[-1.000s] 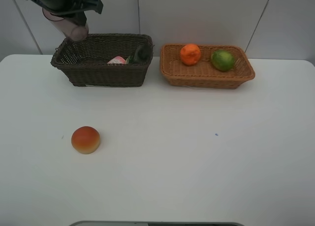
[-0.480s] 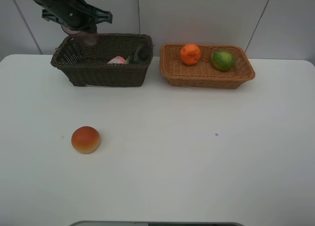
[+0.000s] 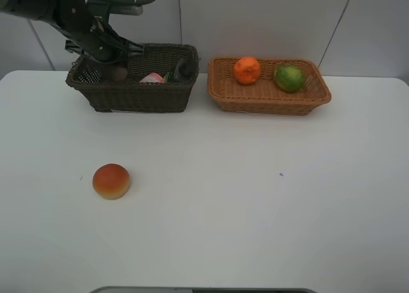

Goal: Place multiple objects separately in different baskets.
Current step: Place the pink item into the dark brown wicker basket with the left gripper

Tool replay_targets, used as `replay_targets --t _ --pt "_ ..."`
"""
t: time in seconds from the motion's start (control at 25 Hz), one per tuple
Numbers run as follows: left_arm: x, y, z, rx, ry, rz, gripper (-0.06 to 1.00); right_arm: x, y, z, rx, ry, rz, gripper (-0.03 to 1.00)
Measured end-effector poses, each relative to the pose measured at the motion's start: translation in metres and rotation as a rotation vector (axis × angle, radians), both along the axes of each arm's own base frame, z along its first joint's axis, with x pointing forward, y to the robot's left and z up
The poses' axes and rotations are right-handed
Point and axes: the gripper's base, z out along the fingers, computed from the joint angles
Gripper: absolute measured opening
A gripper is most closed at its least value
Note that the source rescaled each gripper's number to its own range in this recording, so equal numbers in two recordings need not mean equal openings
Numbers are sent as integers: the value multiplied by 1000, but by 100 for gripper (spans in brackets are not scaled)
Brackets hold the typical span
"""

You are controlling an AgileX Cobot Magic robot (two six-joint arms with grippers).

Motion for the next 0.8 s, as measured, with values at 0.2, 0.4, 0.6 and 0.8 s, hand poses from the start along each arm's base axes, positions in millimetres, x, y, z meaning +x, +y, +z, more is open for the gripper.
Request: replay_targets --t 0.2,0.4,0.6,0.8 --pt "3 0 -6 -3 -10 -4 0 0 0 0 0 0 0 79" --pt "5 -1 -10 -7 -22 -11 0 0 0 0 0 0 0 79" --pt "5 -1 -10 6 -23 -25 12 0 0 0 0 0 0 79" --pt "5 -2 -10 5 -36 -30 79 0 0 0 0 0 0 79"
